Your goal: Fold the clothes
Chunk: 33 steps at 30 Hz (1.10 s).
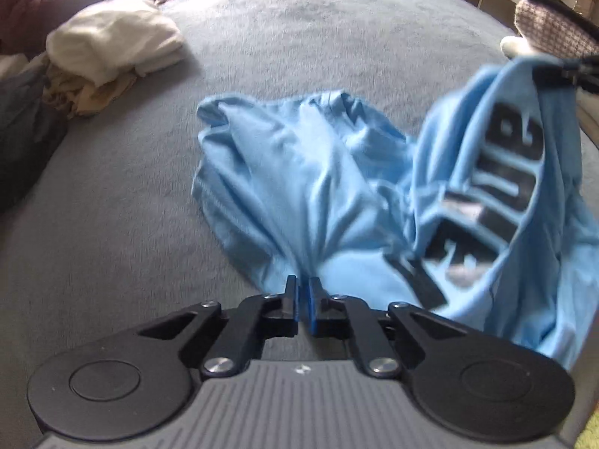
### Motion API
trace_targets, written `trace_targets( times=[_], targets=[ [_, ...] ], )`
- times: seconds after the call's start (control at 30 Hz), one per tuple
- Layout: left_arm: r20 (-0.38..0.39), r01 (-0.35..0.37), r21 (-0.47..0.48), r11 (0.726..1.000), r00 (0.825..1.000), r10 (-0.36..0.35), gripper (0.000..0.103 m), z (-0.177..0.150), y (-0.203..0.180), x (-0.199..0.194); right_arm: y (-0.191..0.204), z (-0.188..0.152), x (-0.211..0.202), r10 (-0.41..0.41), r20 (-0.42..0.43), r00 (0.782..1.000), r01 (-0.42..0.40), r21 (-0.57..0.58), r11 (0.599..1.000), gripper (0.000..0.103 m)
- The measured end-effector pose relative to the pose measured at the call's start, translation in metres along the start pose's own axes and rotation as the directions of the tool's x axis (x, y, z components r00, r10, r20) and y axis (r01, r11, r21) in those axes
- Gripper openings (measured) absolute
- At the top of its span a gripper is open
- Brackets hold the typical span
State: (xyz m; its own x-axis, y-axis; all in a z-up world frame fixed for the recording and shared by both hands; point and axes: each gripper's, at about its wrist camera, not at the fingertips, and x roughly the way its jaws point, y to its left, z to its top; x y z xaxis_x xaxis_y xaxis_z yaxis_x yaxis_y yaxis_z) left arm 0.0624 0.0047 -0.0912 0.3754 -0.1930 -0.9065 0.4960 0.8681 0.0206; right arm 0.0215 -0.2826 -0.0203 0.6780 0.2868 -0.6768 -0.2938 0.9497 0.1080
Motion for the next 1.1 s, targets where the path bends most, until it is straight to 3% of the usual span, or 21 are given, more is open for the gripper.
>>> trace_targets(
  times=[0.1,0.17,0.23,0.3,0.4,0.43,0.47,0.53,0.63,0.67,0.7,0.8,0.9,0.97,1.0,1.03,1.1],
  targets=[
    [-0.018,-0.004,0.015,1.000,1.000,0.005,0.008,-0.009,0.002,-0.002,0.002,0.000,-0.003,0.058,-0.024,0.998,-0.059,-0.076,0.995,0.005],
    [0.009,-0.019,0.028,0.999,1.000,0.019,0.012,-0.009,0.006,-0.010,0.016,-0.017,-0.001,0.165,-0.110,0.980,-0.175,-0.095,0.980,0.005],
    [0.053,-0.022,0.018,1.000,0.998,0.021,0.019,-0.003,0.013,-0.020,0.032,-0.037,0.002,0.283,-0.214,0.935,-0.308,-0.094,0.947,0.006],
    [0.098,-0.025,0.013,1.000,0.995,0.024,0.023,0.008,0.020,-0.026,0.050,-0.056,0.003,0.372,-0.318,0.872,-0.421,-0.097,0.902,0.009],
    [0.138,-0.040,0.025,0.999,0.990,0.036,0.037,0.031,0.021,-0.028,0.081,-0.078,-0.001,0.410,-0.482,0.774,-0.533,-0.146,0.834,0.010],
    [0.150,-0.042,0.031,0.999,0.988,0.037,0.040,0.039,0.020,-0.028,0.087,-0.080,-0.004,0.407,-0.515,0.754,-0.553,-0.164,0.817,0.011],
    [0.160,-0.042,0.045,0.998,0.987,0.034,0.041,0.047,0.018,-0.026,0.087,-0.076,-0.008,0.398,-0.511,0.762,-0.548,-0.180,0.817,0.014],
    [0.174,-0.042,0.071,0.997,0.984,0.029,0.047,0.062,0.013,-0.020,0.068,-0.057,-0.011,0.417,-0.394,0.819,-0.500,-0.134,0.856,0.022],
    [0.184,-0.033,0.102,0.994,0.983,0.014,0.053,0.085,0.004,-0.010,0.034,-0.030,-0.012,0.429,-0.172,0.887,-0.435,0.000,0.900,0.051],
    [0.179,-0.030,0.110,0.994,0.984,0.010,0.054,0.092,0.001,-0.005,0.023,-0.026,-0.006,0.437,-0.114,0.893,-0.431,0.073,0.900,0.060],
    [0.161,-0.025,0.113,0.993,0.987,0.007,0.059,0.099,-0.001,0.001,0.014,-0.025,0.006,0.457,-0.088,0.885,-0.443,0.141,0.886,0.061],
    [0.102,-0.036,0.114,0.993,0.995,0.025,0.061,0.119,-0.009,0.023,0.015,-0.029,0.047,0.466,-0.118,0.877,-0.433,0.227,0.873,0.061],
    [0.072,-0.053,0.110,0.993,0.996,0.046,0.061,0.135,-0.019,0.041,0.029,-0.037,0.075,0.479,-0.132,0.868,-0.438,0.253,0.863,0.061],
    [0.057,-0.080,0.101,0.992,0.996,0.074,0.061,0.140,-0.023,0.053,0.035,-0.042,0.079,0.469,-0.120,0.875,-0.436,0.225,0.871,0.060],
    [0.042,-0.093,0.093,0.991,0.995,0.090,0.052,0.142,-0.024,0.060,0.038,-0.044,0.079,0.461,-0.111,0.880,-0.434,0.206,0.877,0.058],
    [0.017,-0.100,0.080,0.992,0.995,0.099,0.034,0.144,-0.023,0.068,0.041,-0.045,0.081,0.450,-0.114,0.886,-0.426,0.187,0.885,0.057],
    [0.003,-0.084,0.037,0.996,0.996,0.084,0.025,0.145,-0.020,0.076,0.048,-0.045,0.085,0.421,-0.136,0.897,-0.401,0.151,0.903,0.051]
  ],
)
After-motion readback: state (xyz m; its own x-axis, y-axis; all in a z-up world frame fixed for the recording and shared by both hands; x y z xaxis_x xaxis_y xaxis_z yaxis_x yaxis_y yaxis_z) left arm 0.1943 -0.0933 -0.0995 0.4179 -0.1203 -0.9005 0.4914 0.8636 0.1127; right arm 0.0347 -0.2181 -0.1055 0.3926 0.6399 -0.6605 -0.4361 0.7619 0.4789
